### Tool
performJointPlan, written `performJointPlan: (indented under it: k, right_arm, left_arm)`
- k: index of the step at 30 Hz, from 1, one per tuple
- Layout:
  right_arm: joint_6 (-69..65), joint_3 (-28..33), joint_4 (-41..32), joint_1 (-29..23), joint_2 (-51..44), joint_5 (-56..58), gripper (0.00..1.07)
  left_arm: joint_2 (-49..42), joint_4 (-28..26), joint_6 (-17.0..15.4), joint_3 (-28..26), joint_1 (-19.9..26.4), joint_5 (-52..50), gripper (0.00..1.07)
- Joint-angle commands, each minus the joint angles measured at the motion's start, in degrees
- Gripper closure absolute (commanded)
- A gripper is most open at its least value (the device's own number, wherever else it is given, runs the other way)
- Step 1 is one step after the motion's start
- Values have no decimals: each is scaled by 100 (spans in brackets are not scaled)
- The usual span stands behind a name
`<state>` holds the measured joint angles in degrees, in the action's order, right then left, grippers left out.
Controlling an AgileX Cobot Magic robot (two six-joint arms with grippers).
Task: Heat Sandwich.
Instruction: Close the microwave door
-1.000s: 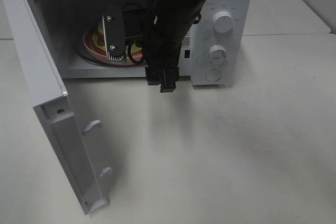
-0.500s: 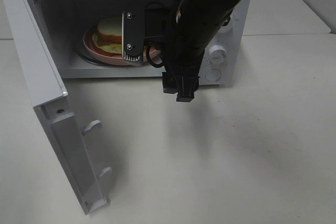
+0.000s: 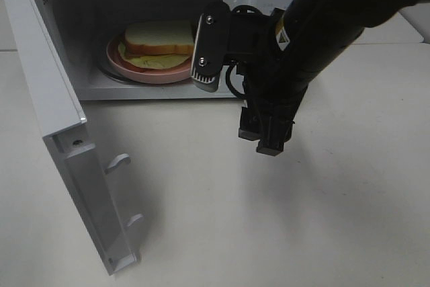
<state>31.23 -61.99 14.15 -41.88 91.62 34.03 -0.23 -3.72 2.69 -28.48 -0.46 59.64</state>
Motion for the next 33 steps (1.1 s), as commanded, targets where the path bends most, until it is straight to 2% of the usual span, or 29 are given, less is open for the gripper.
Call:
performJointPlan:
  k: [1,12,21,26,30,33]
  right_arm:
    - [-493,258,11,-23,-304,-40,31]
    - [-1266,957,-11,-23,-1215,-40,31]
    - [-1662,1725,-453,-23,-2137,-29,31]
    - [-1667,1902,-682,-23,-2401,-11,31]
    - [-1782,2068,-1083,-23,-2911,378,31]
    - [-2005,2068,-1106,-23,-3077,567,31]
  left_arm:
    - [-149,0,-6,11,-17,-23,9]
    - [-149,0,-6,11,-17,-23,9]
    - [-149,0,-6,11,-17,-23,9]
    - [-149,0,-6,11,-17,-23,9]
    - [-149,0,-6,11,-17,-23,9]
    - [-149,0,-6,11,-17,-23,9]
